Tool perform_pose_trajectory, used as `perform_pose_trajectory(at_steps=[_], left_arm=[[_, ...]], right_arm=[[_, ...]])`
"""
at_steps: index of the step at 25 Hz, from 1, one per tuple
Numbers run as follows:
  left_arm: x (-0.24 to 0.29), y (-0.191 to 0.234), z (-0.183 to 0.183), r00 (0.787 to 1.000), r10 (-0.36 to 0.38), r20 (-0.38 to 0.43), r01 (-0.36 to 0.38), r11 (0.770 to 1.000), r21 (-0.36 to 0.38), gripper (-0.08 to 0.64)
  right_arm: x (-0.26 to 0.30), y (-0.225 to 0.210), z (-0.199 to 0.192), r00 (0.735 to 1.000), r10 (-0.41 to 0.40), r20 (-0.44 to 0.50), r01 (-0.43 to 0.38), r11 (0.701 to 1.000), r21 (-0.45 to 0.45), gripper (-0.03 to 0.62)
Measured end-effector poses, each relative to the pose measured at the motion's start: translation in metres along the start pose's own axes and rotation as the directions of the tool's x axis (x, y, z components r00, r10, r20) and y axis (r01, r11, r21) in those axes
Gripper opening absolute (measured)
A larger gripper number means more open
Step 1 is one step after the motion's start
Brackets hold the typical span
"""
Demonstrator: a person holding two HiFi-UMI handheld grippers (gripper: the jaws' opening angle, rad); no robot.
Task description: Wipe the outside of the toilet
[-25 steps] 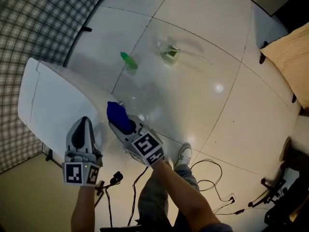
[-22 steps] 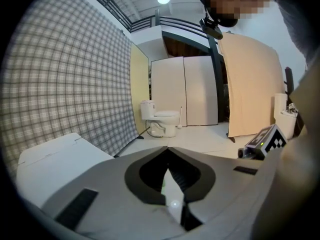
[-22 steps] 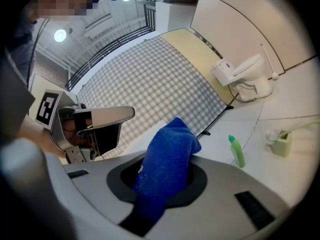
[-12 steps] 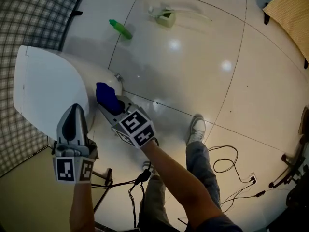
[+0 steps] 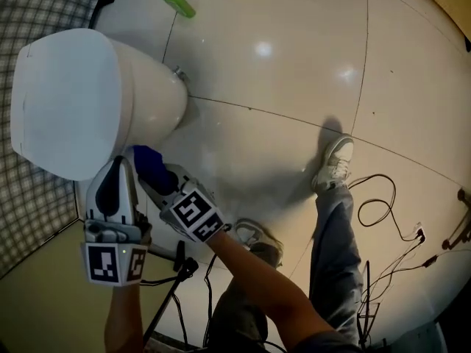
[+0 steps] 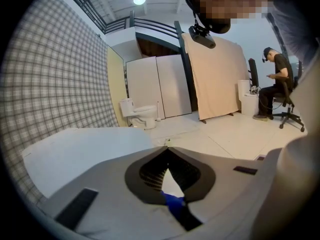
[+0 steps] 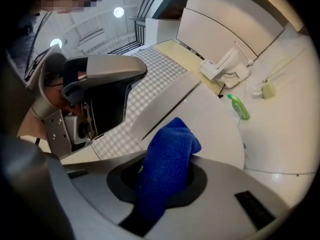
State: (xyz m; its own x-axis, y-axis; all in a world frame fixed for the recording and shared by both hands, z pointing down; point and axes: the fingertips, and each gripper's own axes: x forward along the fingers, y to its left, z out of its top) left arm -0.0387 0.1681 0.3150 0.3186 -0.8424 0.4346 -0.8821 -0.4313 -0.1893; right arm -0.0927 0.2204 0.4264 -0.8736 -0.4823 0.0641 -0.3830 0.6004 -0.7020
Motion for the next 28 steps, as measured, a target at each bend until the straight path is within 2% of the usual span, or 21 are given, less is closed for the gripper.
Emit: perform_pose_trajectory(at_steps=[3, 7, 10, 14, 17, 22, 25, 28], left_arm=[[-0.006, -0.01, -0.021, 1.0, -0.02, -0.02, 0.02, 1.0, 0.003, 0.012], [0.004, -0.021, -0.031, 0.999, -0.039, -0.033, 0.038, 0.999, -0.022, 0.012], [0.026, -0.031, -0.031, 0.998, -0.042, -0.039, 0.04, 0.997, -0.06, 0.012], [0.067, -0.042, -0.038, 0.996, -0.067, -0.066, 0.062, 0.995, -0.072, 0.012], [0.103, -0.043, -0.058, 0.993, -0.058, -0.102, 0.048, 0.994, -0.099, 0.012], [0.157, -0.044, -0.08, 0.988, -0.017, -0.15, -0.008, 0.987, -0.163, 0.012], [0.165, -0.037, -0.091, 0.992, 0.002, -0.129, -0.024, 0.986, -0.167, 0.012], [0.162, -0.039, -0.098, 0.992, -0.024, -0.123, 0.004, 0.986, -0.166, 0.012]], right_arm=[[-0.002, -0.006, -0.012, 1.0, -0.011, 0.011, 0.011, 1.0, 0.011, 0.064], [-0.017, -0.036, 0.005, 0.999, -0.046, 0.006, 0.046, 0.999, -0.017, 0.064], [-0.028, -0.083, 0.033, 0.996, -0.093, 0.01, 0.093, 0.995, -0.031, 0.064], [-0.022, -0.153, 0.058, 0.991, -0.132, -0.018, 0.131, 0.991, -0.042, 0.064], [0.006, -0.192, 0.05, 0.991, -0.099, -0.087, 0.093, 0.993, -0.078, 0.064], [0.04, -0.234, 0.037, 0.988, -0.031, -0.15, 0.022, 0.998, -0.062, 0.064], [0.047, -0.238, 0.028, 0.989, -0.021, -0.148, 0.012, 0.998, -0.06, 0.064], [0.043, -0.225, 0.02, 0.991, -0.024, -0.13, 0.017, 0.998, -0.054, 0.064]])
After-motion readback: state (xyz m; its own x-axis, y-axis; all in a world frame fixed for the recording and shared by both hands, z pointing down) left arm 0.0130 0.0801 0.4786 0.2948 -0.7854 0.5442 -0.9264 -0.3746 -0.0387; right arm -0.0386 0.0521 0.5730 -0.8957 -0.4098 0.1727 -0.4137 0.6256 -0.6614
